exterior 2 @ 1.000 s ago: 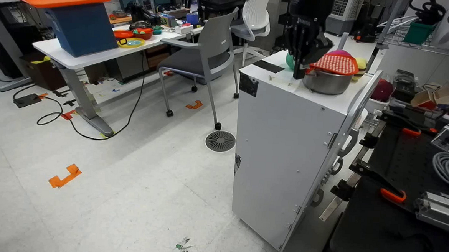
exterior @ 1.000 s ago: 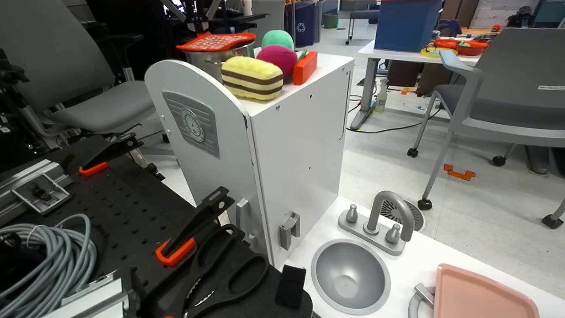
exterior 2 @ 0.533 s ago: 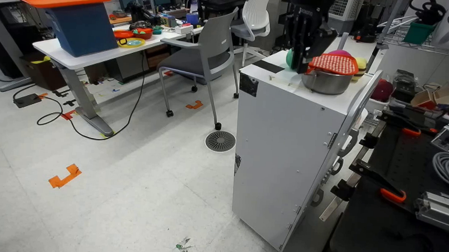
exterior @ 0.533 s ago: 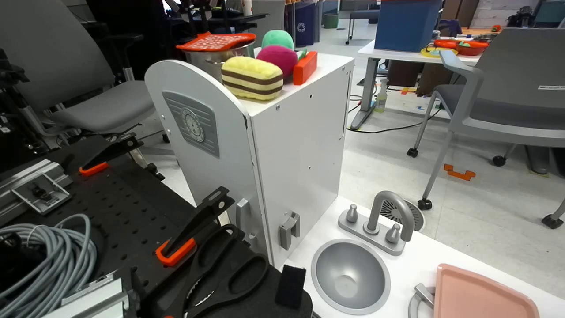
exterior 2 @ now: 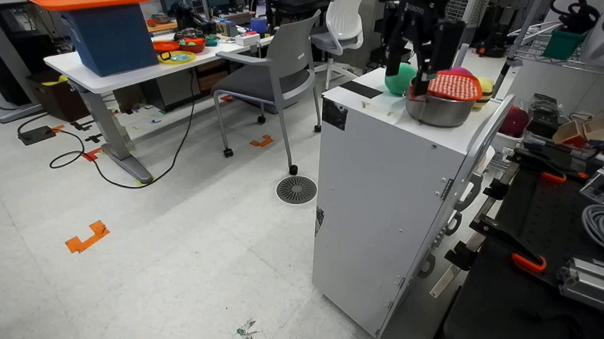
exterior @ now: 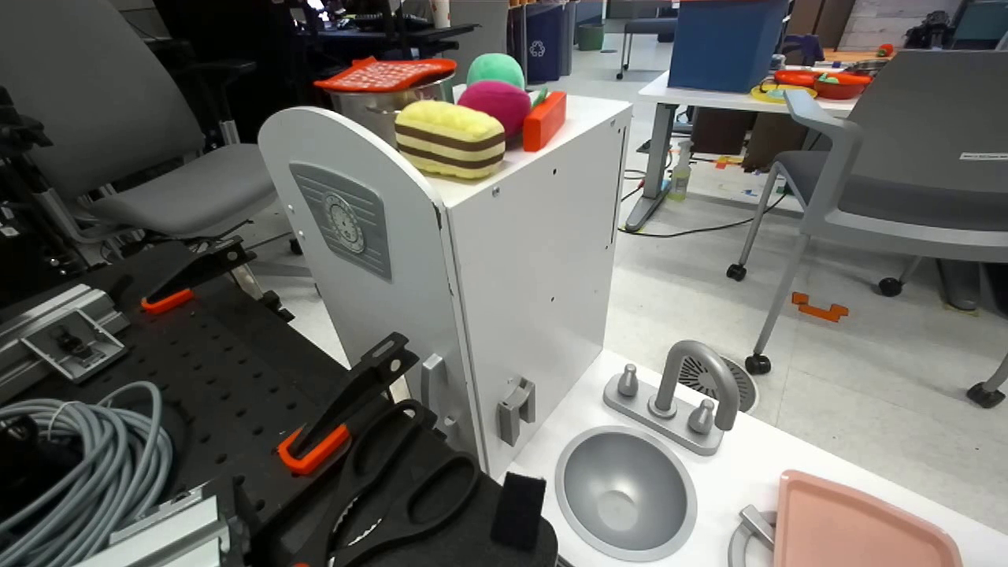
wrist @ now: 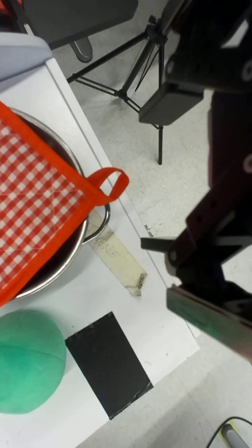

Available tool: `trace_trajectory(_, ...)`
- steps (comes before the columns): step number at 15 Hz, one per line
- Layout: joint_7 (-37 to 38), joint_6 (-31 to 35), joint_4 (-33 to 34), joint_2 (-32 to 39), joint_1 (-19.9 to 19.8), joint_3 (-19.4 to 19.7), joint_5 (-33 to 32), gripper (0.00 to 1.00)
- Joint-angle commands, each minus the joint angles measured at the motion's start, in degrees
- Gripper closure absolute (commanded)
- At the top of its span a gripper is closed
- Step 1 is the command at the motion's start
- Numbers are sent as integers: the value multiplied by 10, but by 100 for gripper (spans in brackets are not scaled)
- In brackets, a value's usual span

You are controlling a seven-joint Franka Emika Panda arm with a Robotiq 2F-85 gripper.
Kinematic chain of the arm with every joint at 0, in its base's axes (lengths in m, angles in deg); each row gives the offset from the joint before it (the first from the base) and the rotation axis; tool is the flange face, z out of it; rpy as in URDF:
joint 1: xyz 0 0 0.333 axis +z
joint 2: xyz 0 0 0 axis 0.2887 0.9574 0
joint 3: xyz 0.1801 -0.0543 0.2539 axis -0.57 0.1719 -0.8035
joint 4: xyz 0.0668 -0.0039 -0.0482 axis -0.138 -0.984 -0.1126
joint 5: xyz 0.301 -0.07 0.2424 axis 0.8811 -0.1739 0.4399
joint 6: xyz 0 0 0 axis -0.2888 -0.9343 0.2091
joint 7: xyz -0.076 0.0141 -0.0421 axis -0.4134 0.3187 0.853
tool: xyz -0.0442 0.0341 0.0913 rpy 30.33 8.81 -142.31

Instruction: Remove the pot holder from the top of the cabinet.

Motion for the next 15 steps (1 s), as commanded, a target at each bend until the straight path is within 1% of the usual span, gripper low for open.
trace_trajectory(1, 6, 6, -17, -17, -1, 1, -10, 0)
trace_trajectory(12, -3, 5, -25, -10, -13, 4, 7, 0)
trace_trajectory(13, -3, 6, -25, -10, -13, 4, 6, 5)
trace_trajectory(14, -3, 5, -25, -9, -13, 4, 5, 26)
trace_trajectory(15, -2, 5, -26, -9, -14, 4, 5, 29)
